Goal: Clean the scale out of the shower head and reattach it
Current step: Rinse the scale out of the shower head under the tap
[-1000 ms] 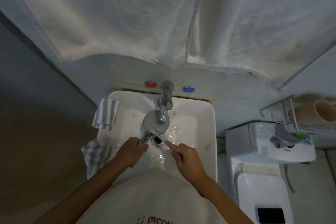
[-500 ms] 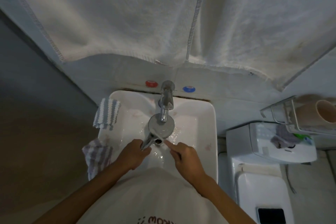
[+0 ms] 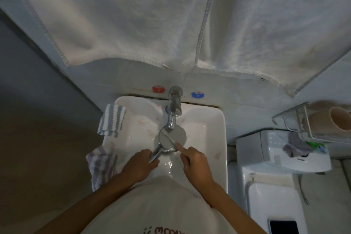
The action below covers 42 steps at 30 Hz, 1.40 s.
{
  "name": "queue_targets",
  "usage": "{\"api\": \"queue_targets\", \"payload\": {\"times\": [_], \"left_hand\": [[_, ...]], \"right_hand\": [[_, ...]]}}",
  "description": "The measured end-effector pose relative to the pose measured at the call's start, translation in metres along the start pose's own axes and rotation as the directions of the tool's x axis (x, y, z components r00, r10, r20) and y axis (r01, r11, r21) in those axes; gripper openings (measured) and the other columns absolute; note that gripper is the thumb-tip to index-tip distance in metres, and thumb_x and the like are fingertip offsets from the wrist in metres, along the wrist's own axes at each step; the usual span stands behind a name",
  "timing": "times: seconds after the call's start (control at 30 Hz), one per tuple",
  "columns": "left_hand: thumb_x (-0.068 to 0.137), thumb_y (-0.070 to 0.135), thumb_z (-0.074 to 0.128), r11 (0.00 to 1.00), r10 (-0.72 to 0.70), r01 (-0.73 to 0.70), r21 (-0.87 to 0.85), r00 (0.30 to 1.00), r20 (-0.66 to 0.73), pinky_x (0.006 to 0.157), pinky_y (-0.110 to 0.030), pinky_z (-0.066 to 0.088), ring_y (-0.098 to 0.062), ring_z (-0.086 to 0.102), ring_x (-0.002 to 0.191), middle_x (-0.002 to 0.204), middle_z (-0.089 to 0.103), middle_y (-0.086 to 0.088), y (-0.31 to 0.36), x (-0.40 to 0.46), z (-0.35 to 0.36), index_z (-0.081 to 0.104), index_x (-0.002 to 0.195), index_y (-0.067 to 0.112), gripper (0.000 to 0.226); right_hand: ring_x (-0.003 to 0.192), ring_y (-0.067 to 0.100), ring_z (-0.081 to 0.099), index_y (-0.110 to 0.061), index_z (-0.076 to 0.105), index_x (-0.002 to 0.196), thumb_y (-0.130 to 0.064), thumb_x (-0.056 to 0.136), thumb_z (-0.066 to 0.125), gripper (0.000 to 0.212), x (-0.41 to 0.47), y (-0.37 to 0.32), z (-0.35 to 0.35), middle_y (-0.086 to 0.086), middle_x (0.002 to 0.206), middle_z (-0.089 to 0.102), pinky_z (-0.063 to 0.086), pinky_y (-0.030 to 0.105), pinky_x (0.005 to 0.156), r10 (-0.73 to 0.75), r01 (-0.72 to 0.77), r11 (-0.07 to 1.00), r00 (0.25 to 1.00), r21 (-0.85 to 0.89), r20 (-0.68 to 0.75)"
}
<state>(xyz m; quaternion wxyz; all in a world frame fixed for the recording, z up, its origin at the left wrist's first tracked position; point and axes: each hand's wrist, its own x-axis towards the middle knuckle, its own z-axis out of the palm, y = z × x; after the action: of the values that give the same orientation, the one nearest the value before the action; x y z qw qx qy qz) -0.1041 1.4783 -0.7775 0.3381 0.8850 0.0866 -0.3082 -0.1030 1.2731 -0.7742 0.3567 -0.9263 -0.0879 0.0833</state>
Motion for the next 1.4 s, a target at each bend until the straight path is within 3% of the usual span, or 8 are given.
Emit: {"api": "queue_targets", "payload": {"times": [0.23, 0.37, 0.5, 0.67, 0.8, 0.97, 1.1, 1.4], "left_hand": [[0.088, 0.040, 0.059, 0.998, 0.020, -0.020, 0.058, 1.000, 0.003, 0.064, -0.028, 0.033, -0.020, 0.053, 0.077, 0.078, 0.051, 0.001, 0.000, -0.002, 0.002, 0.035, 0.065, 0.028, 0.035], [0.088, 0.039, 0.060, 0.999, 0.015, -0.015, 0.030, 1.000, -0.006, 0.063, -0.029, 0.034, -0.023, 0.055, 0.077, 0.072, 0.049, 0.004, -0.002, -0.001, 0.001, 0.036, 0.066, 0.027, 0.034], [0.087, 0.040, 0.060, 0.999, 0.026, -0.026, 0.034, 1.000, -0.017, 0.062, -0.028, 0.032, -0.019, 0.052, 0.074, 0.067, 0.044, 0.009, -0.004, -0.001, 0.001, 0.035, 0.065, 0.028, 0.035], [0.087, 0.038, 0.061, 1.000, 0.018, -0.018, 0.012, 1.000, -0.024, 0.062, -0.028, 0.033, -0.020, 0.052, 0.073, 0.068, 0.044, 0.009, -0.007, 0.001, 0.000, 0.036, 0.065, 0.028, 0.034], [0.087, 0.038, 0.060, 1.000, 0.026, -0.025, 0.014, 0.999, -0.029, 0.058, -0.029, 0.032, -0.018, 0.050, 0.069, 0.066, 0.045, 0.008, -0.005, 0.001, 0.000, 0.037, 0.065, 0.027, 0.034], [0.087, 0.040, 0.060, 1.000, -0.002, 0.003, 0.004, 0.999, -0.040, 0.061, -0.029, 0.033, -0.020, 0.051, 0.070, 0.067, 0.045, 0.008, -0.009, 0.004, 0.001, 0.037, 0.065, 0.027, 0.034], [0.086, 0.039, 0.062, 1.000, 0.006, -0.007, -0.017, 0.999, -0.053, 0.061, -0.029, 0.033, -0.021, 0.052, 0.070, 0.065, 0.046, 0.007, -0.008, 0.005, 0.000, 0.038, 0.064, 0.026, 0.034], [0.087, 0.039, 0.061, 0.999, -0.023, 0.020, -0.037, 0.996, -0.081, 0.056, -0.029, 0.032, -0.019, 0.053, 0.069, 0.068, 0.048, 0.006, -0.010, 0.007, -0.001, 0.042, 0.067, 0.024, 0.031]], "right_hand": [[0.062, 0.025, 0.058, -0.024, 0.063, 0.128, -0.002, 0.088, 0.057, 0.045, 0.003, 0.004, 0.001, 0.007, 0.069, 0.056, 0.045, 0.028, 0.058, 0.072, -0.073, 0.997, 0.993, -0.006, -0.094], [0.064, 0.020, 0.056, -0.028, 0.062, 0.127, -0.004, 0.088, 0.055, 0.047, -0.003, -0.003, 0.004, 0.000, 0.069, 0.053, 0.043, 0.026, 0.060, -0.031, 0.029, 0.999, 0.999, 0.032, 0.042], [0.062, 0.014, 0.050, -0.027, 0.062, 0.128, -0.001, 0.088, 0.057, 0.048, 0.002, 0.007, 0.001, -0.003, 0.069, 0.048, 0.043, 0.026, 0.059, 0.097, -0.096, 0.995, 0.988, 0.012, -0.121], [0.062, 0.012, 0.048, -0.032, 0.061, 0.129, -0.006, 0.088, 0.054, 0.049, -0.006, -0.002, 0.001, -0.005, 0.068, 0.048, 0.044, 0.029, 0.060, -0.041, 0.039, 0.998, 0.998, 0.042, 0.057], [0.060, 0.013, 0.049, -0.028, 0.059, 0.131, 0.000, 0.089, 0.057, 0.050, -0.002, 0.006, -0.004, -0.004, 0.068, 0.047, 0.044, 0.026, 0.059, 0.110, -0.110, 0.994, 0.987, 0.006, -0.113], [0.060, 0.013, 0.048, -0.037, 0.059, 0.129, -0.007, 0.088, 0.054, 0.050, -0.008, 0.000, -0.001, -0.002, 0.065, 0.049, 0.041, 0.027, 0.058, -0.031, 0.028, 0.999, 0.997, 0.044, 0.067], [0.059, 0.014, 0.048, -0.032, 0.059, 0.131, -0.003, 0.089, 0.057, 0.051, -0.002, 0.007, -0.004, -0.004, 0.066, 0.046, 0.045, 0.031, 0.059, 0.089, -0.089, 0.996, 0.992, 0.005, -0.090], [0.060, 0.012, 0.051, -0.032, 0.059, 0.130, -0.002, 0.089, 0.057, 0.051, -0.003, 0.006, -0.004, -0.003, 0.067, 0.051, 0.044, 0.023, 0.060, 0.109, -0.104, 0.994, 0.988, 0.046, -0.112]]}}
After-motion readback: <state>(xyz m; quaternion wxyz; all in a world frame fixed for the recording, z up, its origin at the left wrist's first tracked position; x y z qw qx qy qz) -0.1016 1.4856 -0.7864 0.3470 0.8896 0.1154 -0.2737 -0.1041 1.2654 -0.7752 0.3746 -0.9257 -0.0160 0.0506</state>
